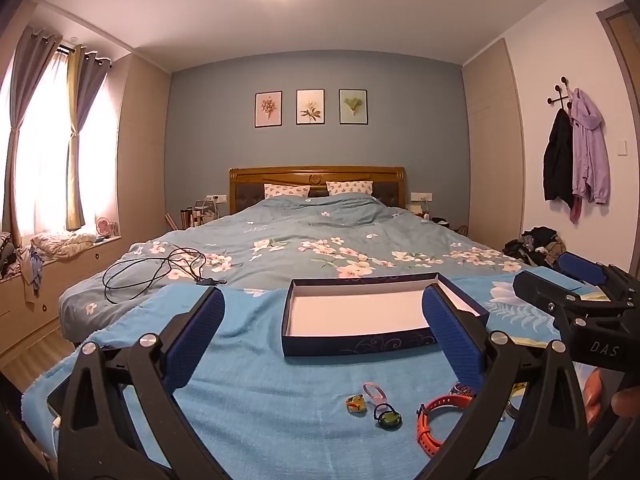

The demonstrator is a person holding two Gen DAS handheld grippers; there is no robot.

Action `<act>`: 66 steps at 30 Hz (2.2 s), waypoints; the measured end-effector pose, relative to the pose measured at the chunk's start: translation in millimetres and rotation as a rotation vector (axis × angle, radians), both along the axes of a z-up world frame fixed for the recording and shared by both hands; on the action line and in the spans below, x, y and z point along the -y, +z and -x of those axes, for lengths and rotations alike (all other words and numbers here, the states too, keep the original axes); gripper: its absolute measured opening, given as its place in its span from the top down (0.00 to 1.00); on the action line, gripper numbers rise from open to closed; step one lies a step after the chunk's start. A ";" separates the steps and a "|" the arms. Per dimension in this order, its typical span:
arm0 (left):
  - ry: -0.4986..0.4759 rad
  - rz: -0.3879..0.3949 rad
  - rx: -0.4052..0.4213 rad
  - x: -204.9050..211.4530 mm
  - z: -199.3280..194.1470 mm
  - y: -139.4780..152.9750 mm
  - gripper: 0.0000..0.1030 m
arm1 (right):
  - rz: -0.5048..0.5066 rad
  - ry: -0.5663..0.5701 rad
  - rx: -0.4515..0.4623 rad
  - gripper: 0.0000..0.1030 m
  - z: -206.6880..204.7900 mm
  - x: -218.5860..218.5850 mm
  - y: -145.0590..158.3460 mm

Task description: Organize jewelry

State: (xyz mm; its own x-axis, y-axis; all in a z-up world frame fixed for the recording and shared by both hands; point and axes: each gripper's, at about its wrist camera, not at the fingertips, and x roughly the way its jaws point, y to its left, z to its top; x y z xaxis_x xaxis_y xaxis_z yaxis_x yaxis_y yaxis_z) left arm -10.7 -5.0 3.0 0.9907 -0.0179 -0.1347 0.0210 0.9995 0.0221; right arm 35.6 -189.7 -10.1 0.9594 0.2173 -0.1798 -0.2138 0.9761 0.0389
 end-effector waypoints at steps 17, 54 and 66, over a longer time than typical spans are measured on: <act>-0.006 0.006 0.001 -1.5 6.5 0.3 0.06 | -0.011 0.005 0.004 0.06 0.9 2.8 0.7; -0.003 0.009 -0.003 -2.9 9.7 4.1 0.06 | -0.018 0.010 0.006 0.06 2.5 3.9 2.3; 0.003 0.012 -0.002 -3.5 11.9 6.3 0.06 | -0.016 0.012 0.001 0.06 2.7 3.3 2.8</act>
